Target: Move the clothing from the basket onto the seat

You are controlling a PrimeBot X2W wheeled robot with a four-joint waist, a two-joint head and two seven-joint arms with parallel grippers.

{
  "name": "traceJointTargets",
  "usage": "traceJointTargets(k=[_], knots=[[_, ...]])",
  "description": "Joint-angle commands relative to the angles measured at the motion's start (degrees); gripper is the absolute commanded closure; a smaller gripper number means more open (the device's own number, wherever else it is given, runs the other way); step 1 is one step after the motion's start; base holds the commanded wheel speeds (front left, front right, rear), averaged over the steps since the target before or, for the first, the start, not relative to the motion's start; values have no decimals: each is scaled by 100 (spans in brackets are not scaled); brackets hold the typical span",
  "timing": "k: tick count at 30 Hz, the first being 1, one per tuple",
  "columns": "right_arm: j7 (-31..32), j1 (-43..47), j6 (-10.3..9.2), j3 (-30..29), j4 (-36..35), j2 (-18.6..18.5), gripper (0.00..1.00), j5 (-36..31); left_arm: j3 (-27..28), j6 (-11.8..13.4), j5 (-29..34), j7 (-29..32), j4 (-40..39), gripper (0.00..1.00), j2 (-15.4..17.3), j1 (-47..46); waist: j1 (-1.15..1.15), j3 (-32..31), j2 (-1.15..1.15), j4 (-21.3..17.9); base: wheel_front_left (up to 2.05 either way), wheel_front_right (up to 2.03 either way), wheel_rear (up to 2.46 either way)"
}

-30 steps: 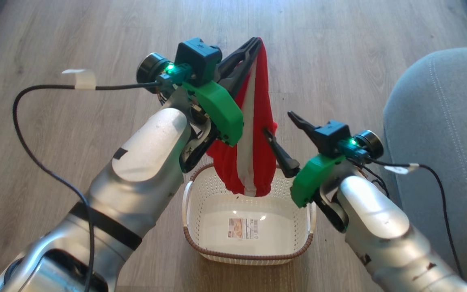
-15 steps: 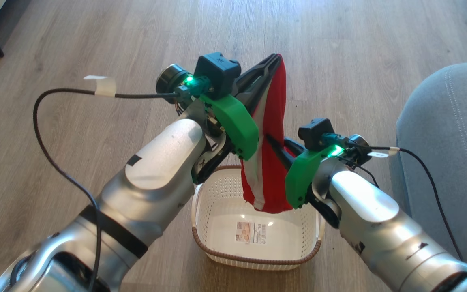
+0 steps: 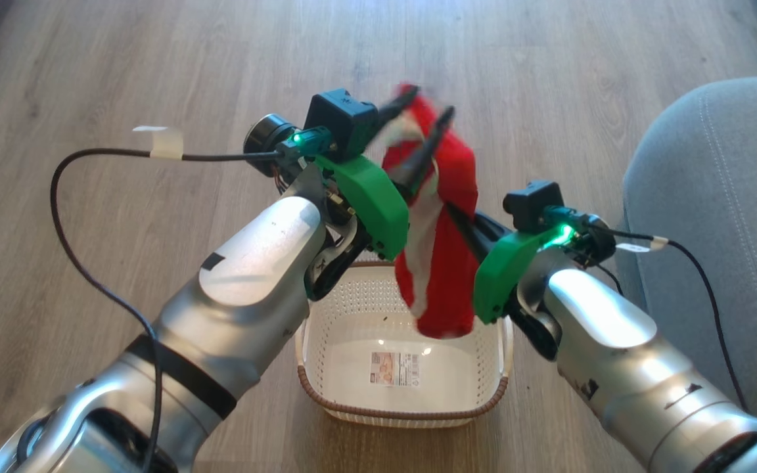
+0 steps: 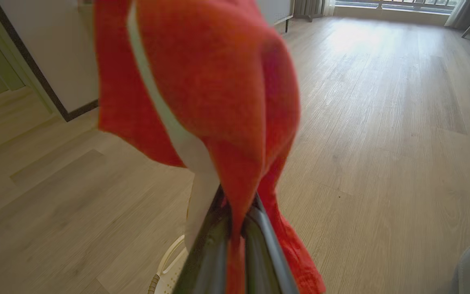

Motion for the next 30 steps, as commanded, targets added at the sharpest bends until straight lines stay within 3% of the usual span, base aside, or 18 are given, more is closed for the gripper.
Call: traceJointTargets(k=[1, 14, 30], knots=[[-74, -260, -1, -43, -206, 99, 100, -21, 200, -6, -7, -50, -111, 0, 86, -236, 0, 20, 0, -23, 0, 0, 0], [-78, 353, -1, -1094, -1616, -248, 100, -759, 773, -121, 301, -54, -160, 0, 229, 515, 0, 48, 0, -220, 0, 0, 0], [-78, 878, -1, -1635, -2580, -370, 100, -1075, 1458, -334, 803, -54, -389, 0, 357, 1710, 0, -37, 0, -762, 0, 0, 0]])
